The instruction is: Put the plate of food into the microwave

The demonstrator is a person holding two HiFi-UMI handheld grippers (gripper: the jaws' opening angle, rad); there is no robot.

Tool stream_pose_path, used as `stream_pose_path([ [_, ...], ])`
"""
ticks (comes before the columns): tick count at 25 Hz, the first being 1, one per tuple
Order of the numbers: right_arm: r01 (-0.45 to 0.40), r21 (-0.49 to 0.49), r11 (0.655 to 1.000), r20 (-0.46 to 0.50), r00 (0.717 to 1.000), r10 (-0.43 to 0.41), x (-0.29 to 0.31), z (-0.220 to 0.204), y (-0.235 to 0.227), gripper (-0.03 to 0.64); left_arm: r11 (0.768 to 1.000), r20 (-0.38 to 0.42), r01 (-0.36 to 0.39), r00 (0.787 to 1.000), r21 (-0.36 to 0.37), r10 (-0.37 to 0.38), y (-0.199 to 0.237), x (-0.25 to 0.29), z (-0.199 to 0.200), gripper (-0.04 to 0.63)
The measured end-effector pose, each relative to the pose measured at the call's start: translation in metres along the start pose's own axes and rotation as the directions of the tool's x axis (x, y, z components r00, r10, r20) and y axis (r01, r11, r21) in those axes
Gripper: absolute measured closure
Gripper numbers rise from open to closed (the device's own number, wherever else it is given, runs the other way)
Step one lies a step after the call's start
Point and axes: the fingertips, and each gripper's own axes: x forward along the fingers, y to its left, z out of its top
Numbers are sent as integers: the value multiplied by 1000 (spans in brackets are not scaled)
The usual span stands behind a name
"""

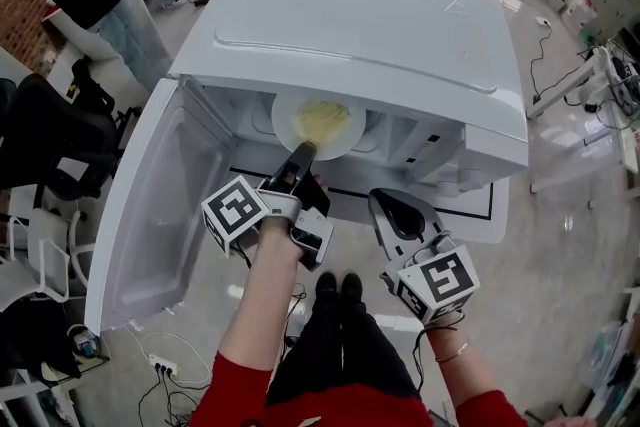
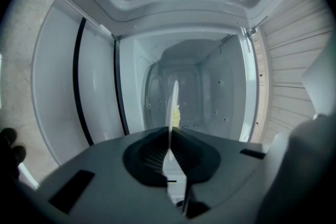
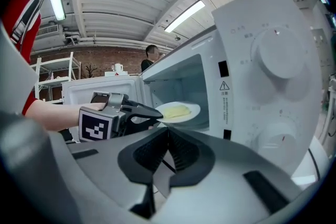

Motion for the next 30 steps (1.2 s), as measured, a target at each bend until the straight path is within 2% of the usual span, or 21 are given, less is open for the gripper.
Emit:
stream_pose_path([
  [3,5,-14,1000,5,1000,-5,3,-3,2,603,1000,0,-19,1000,23,19,6,-2,4,575],
  [7,7,-38,999,29,1000,-6,5,-7,6,602,1000,-3,-7,1000,26,7,9,-1,9,575],
  [30,19,-51,999,44,999,-17,5,-18,15,601,998,1,-57,998,-23,57,14,36,31,575],
])
